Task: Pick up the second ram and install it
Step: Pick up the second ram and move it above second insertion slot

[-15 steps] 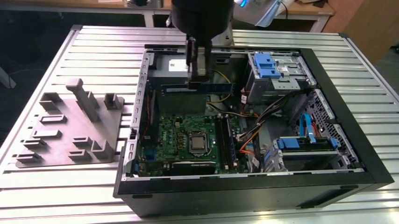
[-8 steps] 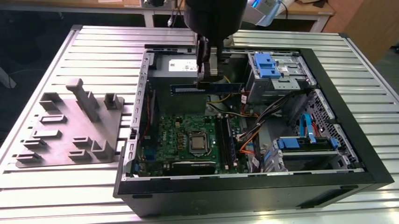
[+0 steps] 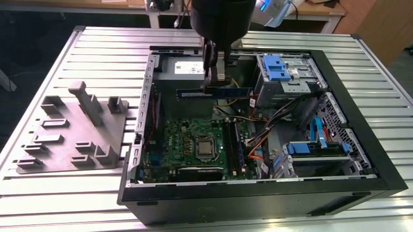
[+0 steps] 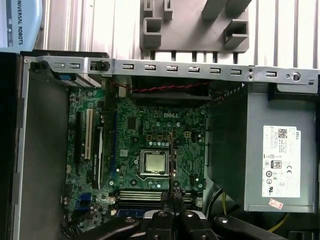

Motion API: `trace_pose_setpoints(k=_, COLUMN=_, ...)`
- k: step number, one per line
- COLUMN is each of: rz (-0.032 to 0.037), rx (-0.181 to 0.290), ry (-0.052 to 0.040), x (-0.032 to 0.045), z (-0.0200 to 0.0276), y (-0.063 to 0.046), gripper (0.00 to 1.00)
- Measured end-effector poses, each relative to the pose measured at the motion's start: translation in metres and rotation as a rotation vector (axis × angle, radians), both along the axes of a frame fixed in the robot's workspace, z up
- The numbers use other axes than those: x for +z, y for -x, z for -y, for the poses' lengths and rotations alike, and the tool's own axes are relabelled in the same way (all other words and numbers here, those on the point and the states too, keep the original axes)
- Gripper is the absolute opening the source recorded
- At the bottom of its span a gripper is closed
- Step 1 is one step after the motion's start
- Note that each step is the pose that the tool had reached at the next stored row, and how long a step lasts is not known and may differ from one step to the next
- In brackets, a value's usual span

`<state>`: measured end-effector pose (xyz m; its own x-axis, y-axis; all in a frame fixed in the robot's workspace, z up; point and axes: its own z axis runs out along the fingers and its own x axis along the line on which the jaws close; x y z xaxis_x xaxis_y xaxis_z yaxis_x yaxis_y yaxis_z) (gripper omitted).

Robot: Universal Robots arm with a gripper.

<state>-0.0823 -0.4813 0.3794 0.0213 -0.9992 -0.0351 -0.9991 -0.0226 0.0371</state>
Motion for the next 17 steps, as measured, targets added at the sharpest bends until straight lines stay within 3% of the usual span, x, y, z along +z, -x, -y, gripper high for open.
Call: trace_pose_setpoints(k=17, rz=0.0, rx=-0.031, ry=-0.0017, x=-0.0257, z=0.0, y=-0.002, gripper=0.11)
